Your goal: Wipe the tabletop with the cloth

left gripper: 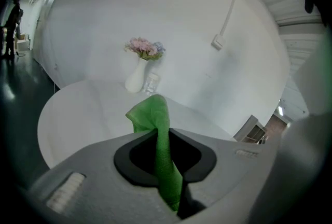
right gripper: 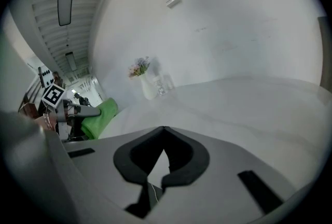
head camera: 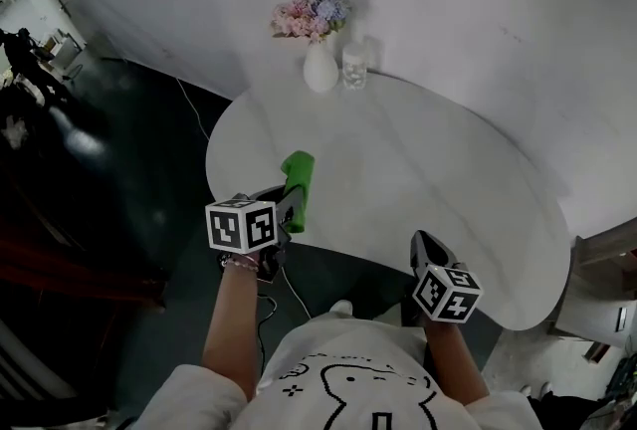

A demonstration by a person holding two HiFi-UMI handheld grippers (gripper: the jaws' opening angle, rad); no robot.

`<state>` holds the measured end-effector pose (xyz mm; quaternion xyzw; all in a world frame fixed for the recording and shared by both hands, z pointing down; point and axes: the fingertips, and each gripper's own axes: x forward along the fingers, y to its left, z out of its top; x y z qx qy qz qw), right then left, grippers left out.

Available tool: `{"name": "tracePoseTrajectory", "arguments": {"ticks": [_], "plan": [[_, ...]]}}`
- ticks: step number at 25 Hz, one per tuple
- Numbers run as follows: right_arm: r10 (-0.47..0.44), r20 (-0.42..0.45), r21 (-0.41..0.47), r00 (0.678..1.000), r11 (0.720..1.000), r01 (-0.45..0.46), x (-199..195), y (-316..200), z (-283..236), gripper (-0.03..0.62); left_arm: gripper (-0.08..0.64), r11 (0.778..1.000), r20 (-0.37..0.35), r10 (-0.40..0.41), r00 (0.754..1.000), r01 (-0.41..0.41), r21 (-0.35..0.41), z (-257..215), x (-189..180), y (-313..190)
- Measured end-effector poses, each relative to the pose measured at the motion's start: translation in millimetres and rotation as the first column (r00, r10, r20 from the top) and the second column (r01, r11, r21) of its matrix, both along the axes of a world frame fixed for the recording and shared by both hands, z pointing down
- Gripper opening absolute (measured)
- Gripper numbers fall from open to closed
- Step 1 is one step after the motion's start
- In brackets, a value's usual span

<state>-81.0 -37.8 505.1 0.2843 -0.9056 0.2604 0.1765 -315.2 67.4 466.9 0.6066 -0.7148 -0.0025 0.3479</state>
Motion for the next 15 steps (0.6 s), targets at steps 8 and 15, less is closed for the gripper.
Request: {"name": "tracePoseTrajectory", "arguments": {"ticks": [8, 15], "plan": [[-0.06, -0.032, -0.003, 0.998, 0.998, 0.06, -20.2, 19.6, 11.4, -0.006, 0.054, 0.98, 0.052, -0.147, 0.988, 0.152, -0.125, 32.6, -56.8, 61.5], [-0.045, -0.057, -0.011, 0.997, 0.999, 0.044, -14.6, 22.9, 22.0, -0.006, 0.054, 0.917, 0.25, -0.178, 0.952, 0.253, -0.308, 63.6, -107.8, 96.3]]}}
